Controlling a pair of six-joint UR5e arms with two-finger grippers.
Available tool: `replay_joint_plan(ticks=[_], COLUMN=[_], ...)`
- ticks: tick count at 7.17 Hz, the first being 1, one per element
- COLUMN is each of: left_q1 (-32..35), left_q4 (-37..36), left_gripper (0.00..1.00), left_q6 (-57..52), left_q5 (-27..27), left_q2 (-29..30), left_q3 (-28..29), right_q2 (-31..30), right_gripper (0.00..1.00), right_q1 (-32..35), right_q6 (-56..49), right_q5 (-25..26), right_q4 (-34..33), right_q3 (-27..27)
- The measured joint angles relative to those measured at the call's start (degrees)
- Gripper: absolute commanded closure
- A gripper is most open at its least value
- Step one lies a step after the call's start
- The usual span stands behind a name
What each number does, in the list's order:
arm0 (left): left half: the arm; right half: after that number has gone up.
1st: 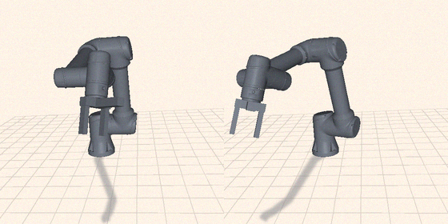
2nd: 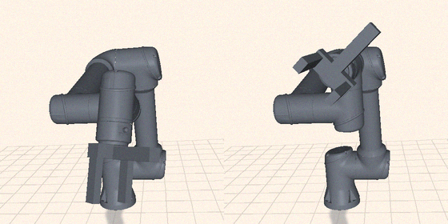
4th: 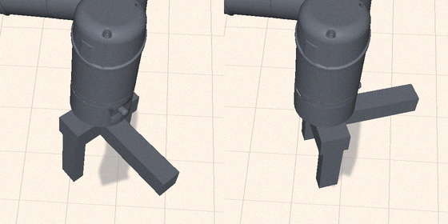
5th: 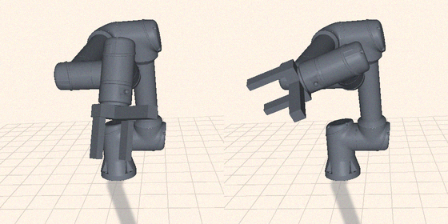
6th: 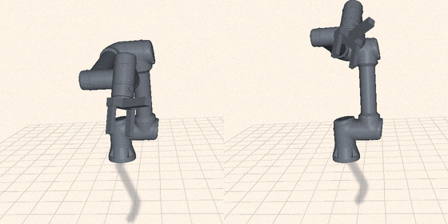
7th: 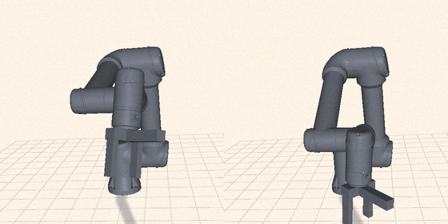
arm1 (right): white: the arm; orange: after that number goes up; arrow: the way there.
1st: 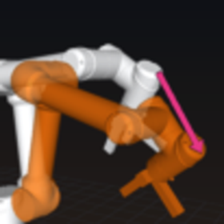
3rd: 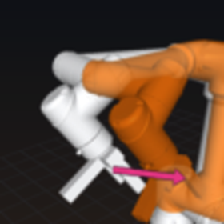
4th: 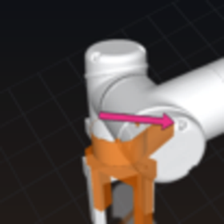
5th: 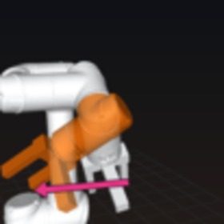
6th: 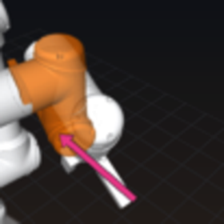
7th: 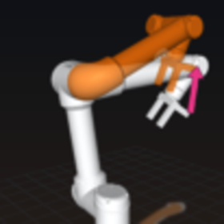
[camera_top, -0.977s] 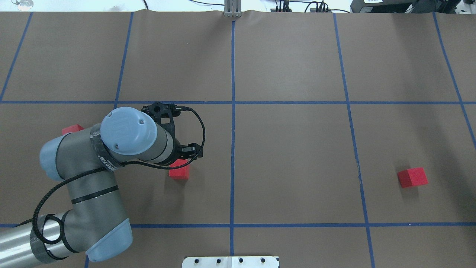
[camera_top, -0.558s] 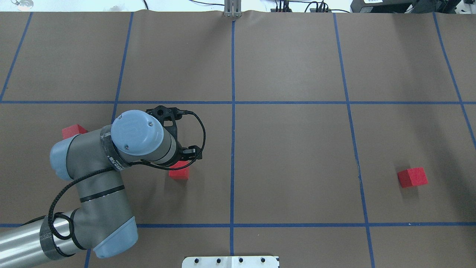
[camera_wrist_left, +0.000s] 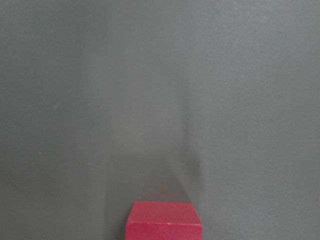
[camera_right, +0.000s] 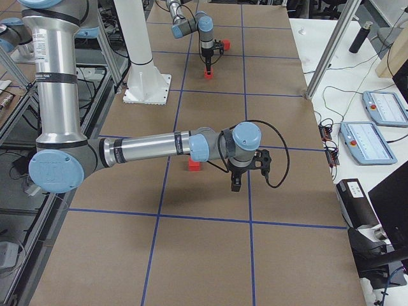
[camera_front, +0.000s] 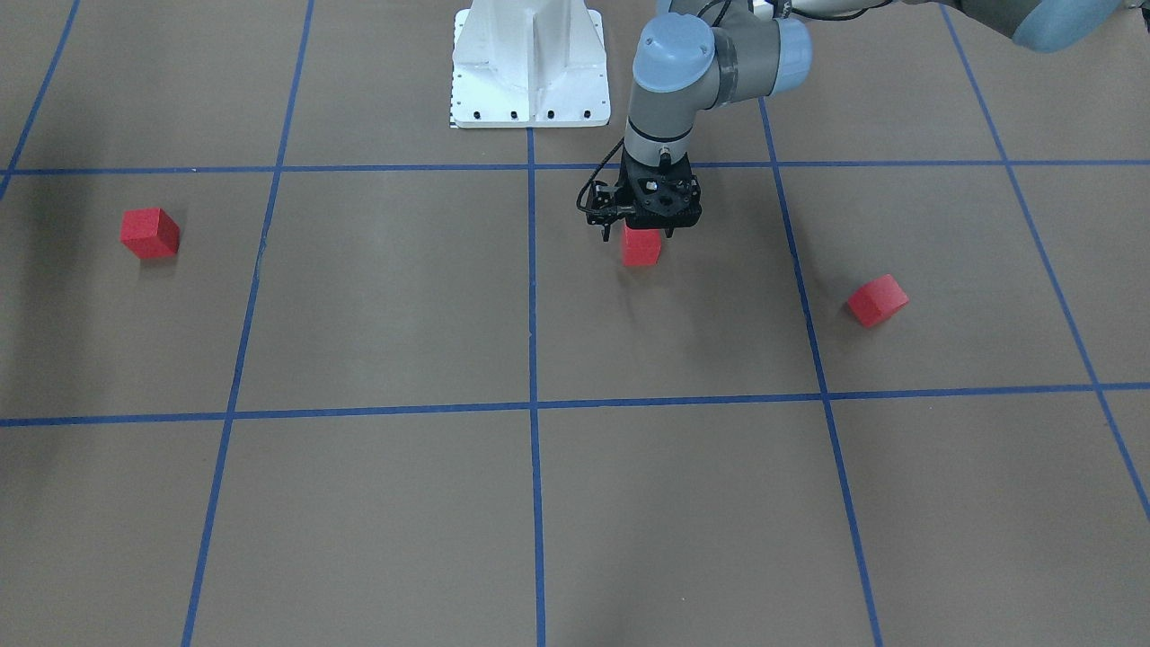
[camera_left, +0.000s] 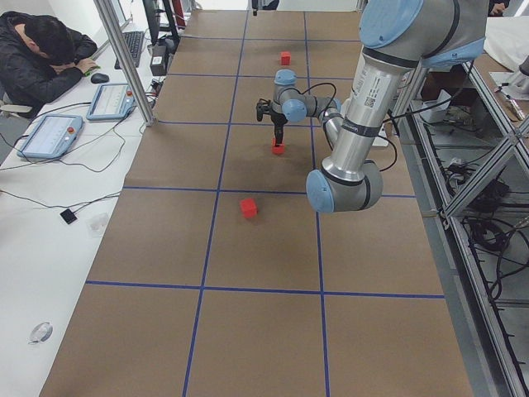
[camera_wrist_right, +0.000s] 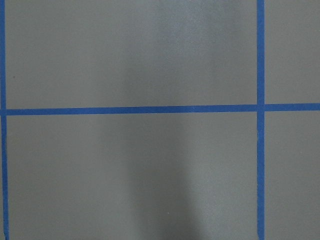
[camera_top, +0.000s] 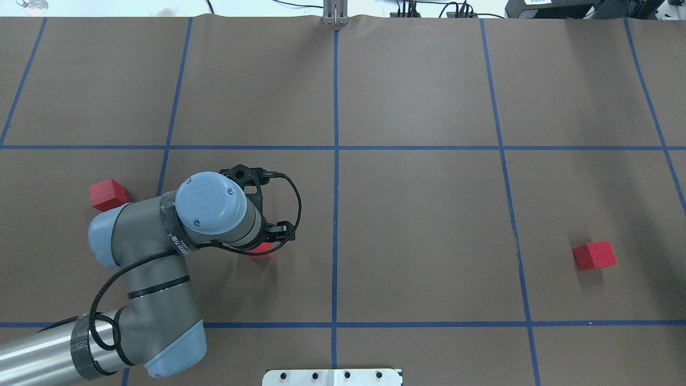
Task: Form red blocks into L shape at center
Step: 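Close the left gripper on the central red cube and lift, then carry the red cube farther out to the center line and set it down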
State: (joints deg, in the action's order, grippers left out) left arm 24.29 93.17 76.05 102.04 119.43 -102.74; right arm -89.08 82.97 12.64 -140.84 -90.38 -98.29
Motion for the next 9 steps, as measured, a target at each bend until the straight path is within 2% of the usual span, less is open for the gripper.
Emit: replay_joint_plan(ticks=[1, 2, 3, 4, 7, 9], left_q1=[-0.21, -0.32, -0.34, -0.33, 1.58, 3.81], left_q4=[0.51, 1.94, 3.65, 4.62, 4.24, 0.34], left_gripper=[0.08, 0.52, 0.90, 1.00, 1.00, 1.00], left_q6=[0.02, 0.09, 0.18, 0.31, 0.35, 0.19], left_q5=[-0.02, -0.06, -0.08, -0.09, 0.31, 0.40], left_q2=[-0.03, -0.21, -0.40, -0.44, -0.27, 3.61], left_q3=[0.62, 1.41, 2.20, 2.61, -0.79, -1.56], right_q2=[0.04, 0.09, 0.11, 0.12, 0.40, 0.53], right_gripper=[0.01, 0.01, 0.01, 0.01, 0.01, 0.01], right_q1=[0.00, 0.00, 0.00, 0.00, 0.00, 0.00], right_q6=[0.01, 0.01, 0.01, 0.01, 0.01, 0.01], right_q5=[0.07, 0.09, 0.07, 0.07, 0.12, 0.13], right_q4=[0.02, 0.02, 0.02, 0.02, 0.02, 0.02], right_q3=[0.03, 0.02, -0.04, -0.10, -0.10, -0.11])
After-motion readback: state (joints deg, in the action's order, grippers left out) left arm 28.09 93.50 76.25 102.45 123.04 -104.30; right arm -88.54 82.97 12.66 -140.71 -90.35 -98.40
